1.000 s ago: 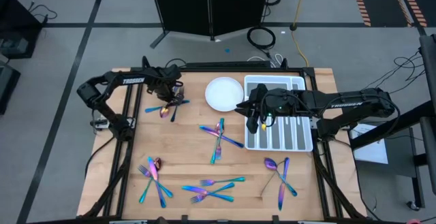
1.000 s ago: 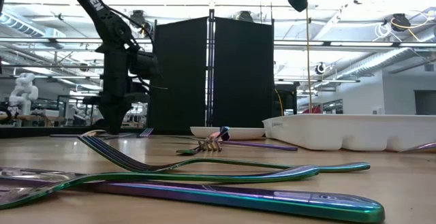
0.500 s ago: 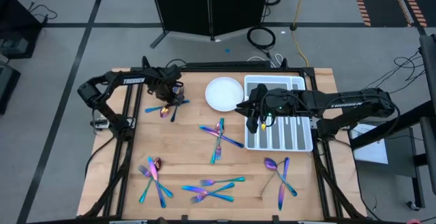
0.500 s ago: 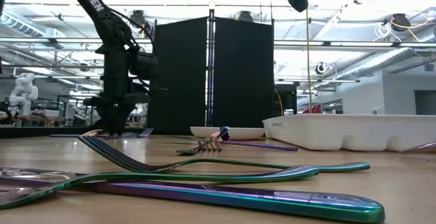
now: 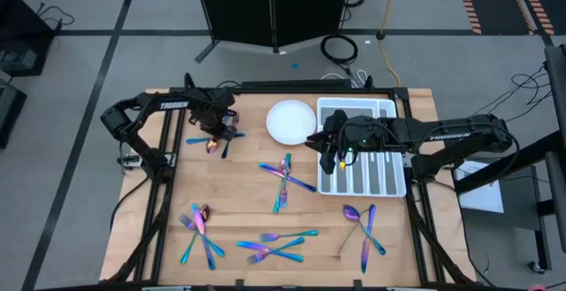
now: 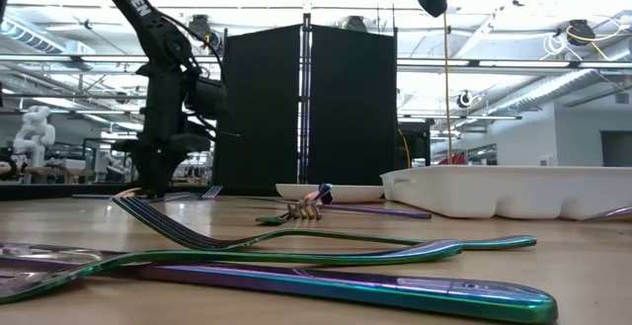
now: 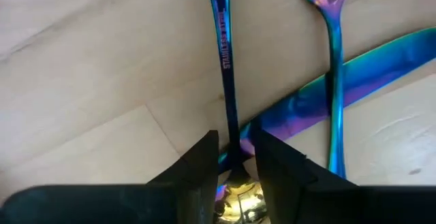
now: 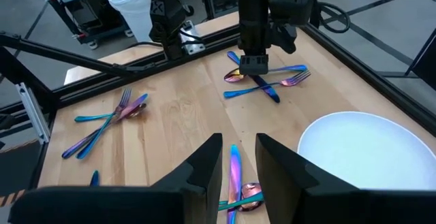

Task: Sort silverware
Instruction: Put the purple spoon into the white silverware tray

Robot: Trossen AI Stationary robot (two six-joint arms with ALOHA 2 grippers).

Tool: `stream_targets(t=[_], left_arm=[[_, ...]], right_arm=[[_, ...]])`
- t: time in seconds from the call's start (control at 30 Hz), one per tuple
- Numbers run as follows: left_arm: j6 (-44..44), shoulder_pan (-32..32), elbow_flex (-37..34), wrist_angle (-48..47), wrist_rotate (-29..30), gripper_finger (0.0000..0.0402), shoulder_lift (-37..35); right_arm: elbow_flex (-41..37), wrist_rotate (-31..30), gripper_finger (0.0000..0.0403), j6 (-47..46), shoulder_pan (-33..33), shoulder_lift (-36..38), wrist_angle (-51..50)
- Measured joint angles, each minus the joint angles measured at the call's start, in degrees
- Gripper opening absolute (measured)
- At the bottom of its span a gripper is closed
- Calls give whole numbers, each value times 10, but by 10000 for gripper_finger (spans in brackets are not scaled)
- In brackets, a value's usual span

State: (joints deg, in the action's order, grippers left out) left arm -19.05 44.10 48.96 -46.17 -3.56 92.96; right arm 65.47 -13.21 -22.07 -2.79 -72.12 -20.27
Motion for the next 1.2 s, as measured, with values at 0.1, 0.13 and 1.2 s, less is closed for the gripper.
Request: stream_targets(t=[0.1,0.13,1.2], left_arm=[[0,0,-3,6,-8,59,11],[0,0,-7,11,-11,46,16],[-36,-71,33,129,-317,0,-185]], right_arm=[[0,0,82,0,0,0,0],[0,0,82,0,-1,0,0],[0,-2,82,40,-12,0,23]])
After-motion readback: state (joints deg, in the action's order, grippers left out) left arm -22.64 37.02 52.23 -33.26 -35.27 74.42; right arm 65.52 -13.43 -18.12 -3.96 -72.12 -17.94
